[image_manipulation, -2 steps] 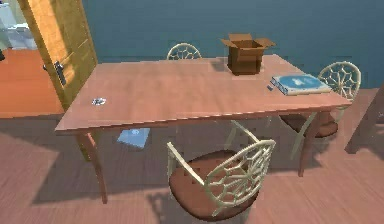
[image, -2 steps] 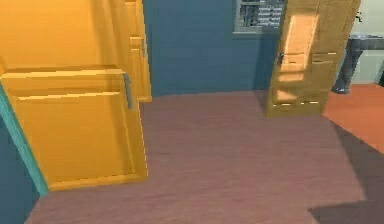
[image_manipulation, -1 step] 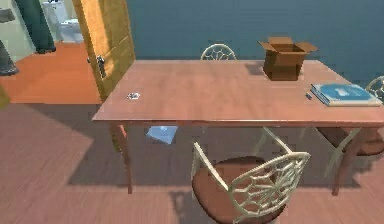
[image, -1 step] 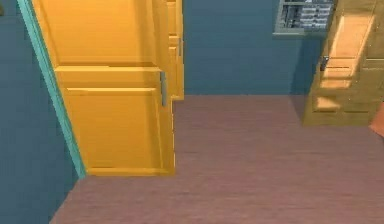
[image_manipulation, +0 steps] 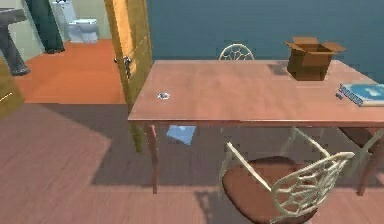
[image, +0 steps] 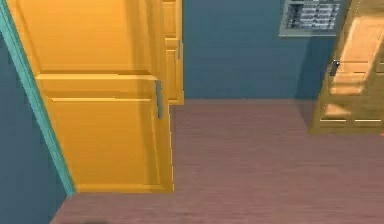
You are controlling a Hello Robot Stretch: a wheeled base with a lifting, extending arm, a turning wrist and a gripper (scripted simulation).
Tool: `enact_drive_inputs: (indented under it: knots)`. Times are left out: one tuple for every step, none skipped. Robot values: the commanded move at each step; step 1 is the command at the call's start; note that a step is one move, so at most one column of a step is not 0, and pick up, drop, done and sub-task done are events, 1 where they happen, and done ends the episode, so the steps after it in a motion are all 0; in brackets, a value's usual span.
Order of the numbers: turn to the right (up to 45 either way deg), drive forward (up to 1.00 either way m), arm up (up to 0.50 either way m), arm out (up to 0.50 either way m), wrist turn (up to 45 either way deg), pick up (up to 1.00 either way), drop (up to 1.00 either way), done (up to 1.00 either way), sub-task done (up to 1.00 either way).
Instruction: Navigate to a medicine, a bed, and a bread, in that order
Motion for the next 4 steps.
enact_drive_inputs:
  knots:
    - [21.0,0.00,0.00,0.00,0.0,0.00,0.00,0.00,0.00]
    - [0.0,1.00,0.00,0.00,0.0,0.00,0.00,0.00,0.00]
    - [0.0,0.25,0.00,0.00,0.0,0.00,0.00,0.00,0.00]
    - [-15.0,0.00,0.00,0.00,0.0,0.00,0.00,0.00,0.00]
